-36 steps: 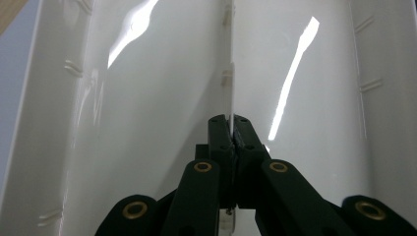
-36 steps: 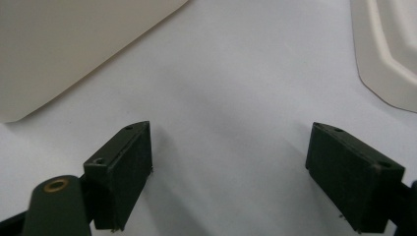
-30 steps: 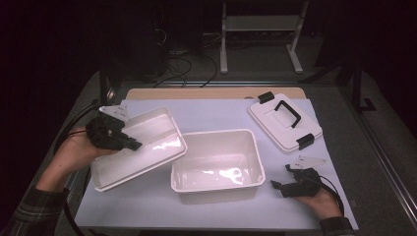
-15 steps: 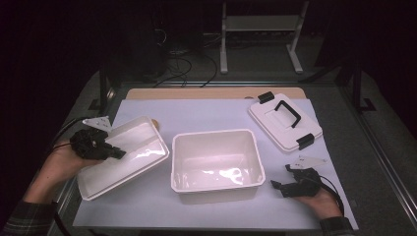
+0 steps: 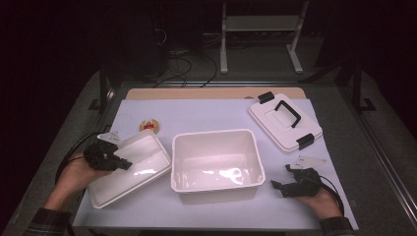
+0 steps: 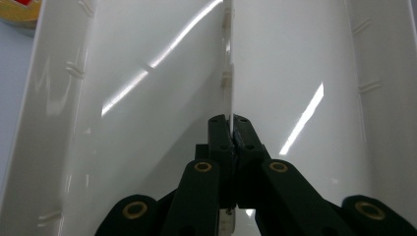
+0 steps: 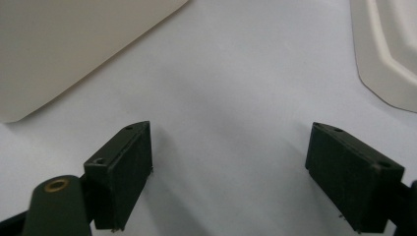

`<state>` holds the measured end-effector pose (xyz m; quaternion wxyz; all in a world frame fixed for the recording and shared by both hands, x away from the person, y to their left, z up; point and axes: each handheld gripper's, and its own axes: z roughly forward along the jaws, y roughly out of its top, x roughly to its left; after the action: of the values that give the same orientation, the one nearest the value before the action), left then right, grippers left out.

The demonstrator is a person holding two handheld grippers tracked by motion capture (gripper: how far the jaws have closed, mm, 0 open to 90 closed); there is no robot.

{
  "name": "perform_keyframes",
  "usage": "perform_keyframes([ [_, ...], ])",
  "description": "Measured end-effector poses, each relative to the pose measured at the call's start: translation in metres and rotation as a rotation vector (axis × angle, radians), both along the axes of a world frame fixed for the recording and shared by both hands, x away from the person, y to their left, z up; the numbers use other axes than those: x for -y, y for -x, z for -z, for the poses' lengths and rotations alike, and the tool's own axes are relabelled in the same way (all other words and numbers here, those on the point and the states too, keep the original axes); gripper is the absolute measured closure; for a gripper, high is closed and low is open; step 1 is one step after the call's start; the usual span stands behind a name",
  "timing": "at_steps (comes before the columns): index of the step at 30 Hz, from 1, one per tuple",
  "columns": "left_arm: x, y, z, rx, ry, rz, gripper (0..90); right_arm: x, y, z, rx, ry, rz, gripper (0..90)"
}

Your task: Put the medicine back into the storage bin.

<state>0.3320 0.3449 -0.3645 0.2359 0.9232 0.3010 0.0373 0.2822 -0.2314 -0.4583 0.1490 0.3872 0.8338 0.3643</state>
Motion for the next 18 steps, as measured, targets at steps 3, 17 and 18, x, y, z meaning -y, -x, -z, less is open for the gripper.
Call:
perform_keyframes([
  [3, 0.004, 0.0, 0.012, 0.0, -0.002, 0.005, 88.6, 0.0, 0.0, 0.0, -0.001, -0.001, 0.0, 17.1],
  [17, 0.006, 0.0, 0.049, -0.018, -0.008, -0.016, 88.4, 0.0, 0.0, 0.0, -0.001, -0.003, 0.001, 17.1],
  [18, 0.006, 0.001, 0.049, -0.015, -0.007, -0.017, 88.3, 0.0, 0.0, 0.0, -0.001, -0.003, 0.001, 17.1],
])
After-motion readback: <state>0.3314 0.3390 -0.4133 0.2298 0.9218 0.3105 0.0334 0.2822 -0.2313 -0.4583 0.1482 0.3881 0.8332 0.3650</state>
